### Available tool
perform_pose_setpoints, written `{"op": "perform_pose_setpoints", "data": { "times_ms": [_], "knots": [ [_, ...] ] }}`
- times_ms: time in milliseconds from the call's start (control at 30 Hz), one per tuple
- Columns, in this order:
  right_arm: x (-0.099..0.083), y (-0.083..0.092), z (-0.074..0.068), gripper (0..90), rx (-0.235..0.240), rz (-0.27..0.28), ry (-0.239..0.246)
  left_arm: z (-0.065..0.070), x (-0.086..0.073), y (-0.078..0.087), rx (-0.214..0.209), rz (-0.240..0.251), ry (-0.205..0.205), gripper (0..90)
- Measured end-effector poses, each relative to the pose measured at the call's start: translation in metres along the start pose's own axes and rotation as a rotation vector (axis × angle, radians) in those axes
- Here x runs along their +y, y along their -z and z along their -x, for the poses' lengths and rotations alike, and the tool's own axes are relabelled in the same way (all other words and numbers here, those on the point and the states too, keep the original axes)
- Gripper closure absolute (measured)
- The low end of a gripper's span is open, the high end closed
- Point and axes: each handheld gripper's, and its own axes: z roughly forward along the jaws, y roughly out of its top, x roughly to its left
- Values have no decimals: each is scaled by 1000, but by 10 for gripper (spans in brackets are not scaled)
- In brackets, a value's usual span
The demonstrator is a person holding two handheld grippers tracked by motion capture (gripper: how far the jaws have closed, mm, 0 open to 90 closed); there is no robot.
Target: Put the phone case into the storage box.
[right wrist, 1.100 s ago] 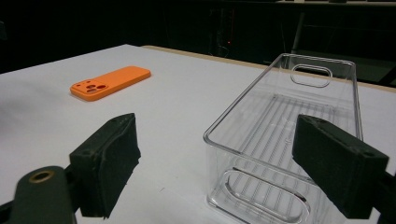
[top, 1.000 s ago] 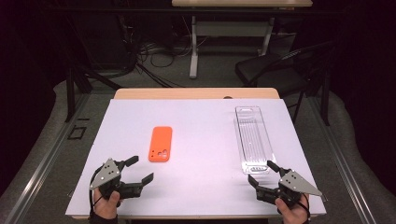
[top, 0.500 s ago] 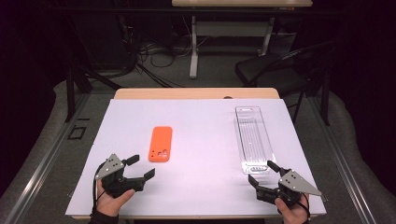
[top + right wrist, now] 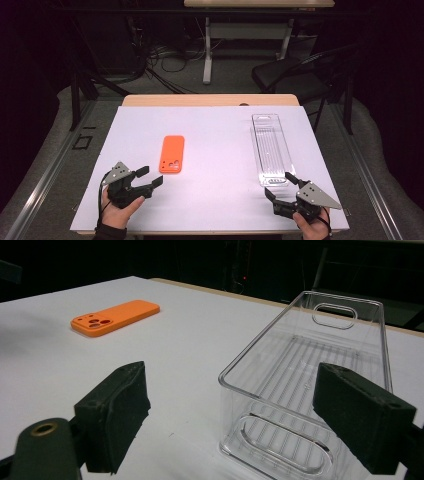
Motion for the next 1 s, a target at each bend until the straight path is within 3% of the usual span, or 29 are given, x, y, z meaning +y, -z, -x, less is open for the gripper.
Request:
{"op": "perform_pose_setpoints", "data": {
  "times_ms": [167,233,333,367,433,567,867,1000],
  "knots": [
    [-1,-1,-1,141,-1,-6,3,3,9,-3,14,-18,8,463],
    [-1,-1,-1,141,0,-8,6,3,16,-6,32,-37,2,467],
    [0,0,0,141,-1,-6,6,2,27,-11,21,-55,23,508],
    [0,0,0,141,-4,1,3,1,36,-15,35,-84,26,510],
    [0,0,1,141,-7,0,2,0,45,-20,62,-109,15,515],
    [0,0,1,141,-6,-6,4,-3,58,-30,67,-134,10,533],
    [-1,-1,-1,141,0,-13,6,-15,75,-59,80,-188,60,590],
    [-1,-1,1,141,-2,-13,10,-21,79,-73,114,-217,73,621]
  ]
}}
